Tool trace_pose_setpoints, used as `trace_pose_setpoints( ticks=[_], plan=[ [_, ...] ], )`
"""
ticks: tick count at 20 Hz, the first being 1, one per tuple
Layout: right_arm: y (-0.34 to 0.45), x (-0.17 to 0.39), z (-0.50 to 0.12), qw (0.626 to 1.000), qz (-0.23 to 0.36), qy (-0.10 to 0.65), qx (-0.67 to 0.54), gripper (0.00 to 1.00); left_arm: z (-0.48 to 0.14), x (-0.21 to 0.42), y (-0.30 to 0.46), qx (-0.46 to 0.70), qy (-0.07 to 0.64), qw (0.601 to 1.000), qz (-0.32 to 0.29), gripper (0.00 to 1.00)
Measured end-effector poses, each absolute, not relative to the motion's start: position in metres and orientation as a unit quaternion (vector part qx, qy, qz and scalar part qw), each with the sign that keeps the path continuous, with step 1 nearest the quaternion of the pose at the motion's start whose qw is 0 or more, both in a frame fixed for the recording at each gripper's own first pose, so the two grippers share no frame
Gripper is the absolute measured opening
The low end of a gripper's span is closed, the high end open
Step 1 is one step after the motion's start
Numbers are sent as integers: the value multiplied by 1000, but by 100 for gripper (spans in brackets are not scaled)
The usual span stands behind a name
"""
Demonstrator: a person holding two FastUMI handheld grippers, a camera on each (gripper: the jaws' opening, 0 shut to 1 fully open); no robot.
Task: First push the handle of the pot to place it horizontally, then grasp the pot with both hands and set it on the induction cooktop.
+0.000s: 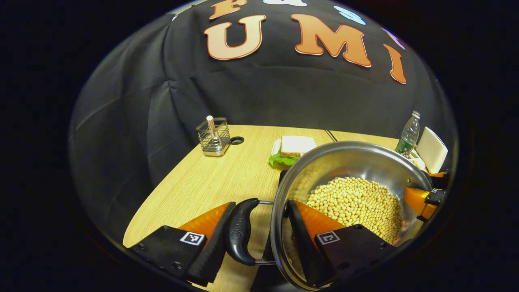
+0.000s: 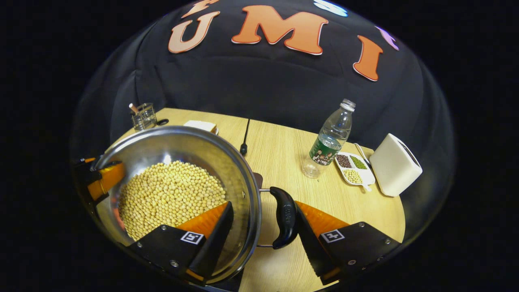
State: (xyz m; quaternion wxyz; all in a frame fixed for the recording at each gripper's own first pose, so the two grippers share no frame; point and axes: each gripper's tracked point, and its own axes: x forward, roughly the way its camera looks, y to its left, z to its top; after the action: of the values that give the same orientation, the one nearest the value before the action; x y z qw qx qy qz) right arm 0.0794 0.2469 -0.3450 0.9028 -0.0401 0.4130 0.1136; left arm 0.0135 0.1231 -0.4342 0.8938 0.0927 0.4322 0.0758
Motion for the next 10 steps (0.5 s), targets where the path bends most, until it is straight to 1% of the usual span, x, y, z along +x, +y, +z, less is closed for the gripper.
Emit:
trace_pose_setpoints(
  ticks=[3,4,5,6,7,8,9,10],
  plan=[
    [222,99,-291,935,95,342,-20,87,-400,27,125,105,381,914,92,84],
    [212,101,-272,943,92,320,-12,87,-384,33,124,113,359,921,97,86],
    [202,102,-251,950,90,298,-3,87,-365,38,121,116,337,929,99,84],
    [192,102,-233,957,88,278,3,86,-347,41,115,117,314,937,97,85],
    [182,101,-214,962,87,258,7,86,-327,44,108,115,289,945,96,93],
    [170,99,-196,968,84,238,7,86,-305,47,101,114,265,953,93,99],
    [158,99,-180,972,82,220,5,87,-285,50,94,113,242,960,89,95],
    [147,96,-164,976,80,201,2,87,-267,50,83,106,220,966,82,99]
  ],
)
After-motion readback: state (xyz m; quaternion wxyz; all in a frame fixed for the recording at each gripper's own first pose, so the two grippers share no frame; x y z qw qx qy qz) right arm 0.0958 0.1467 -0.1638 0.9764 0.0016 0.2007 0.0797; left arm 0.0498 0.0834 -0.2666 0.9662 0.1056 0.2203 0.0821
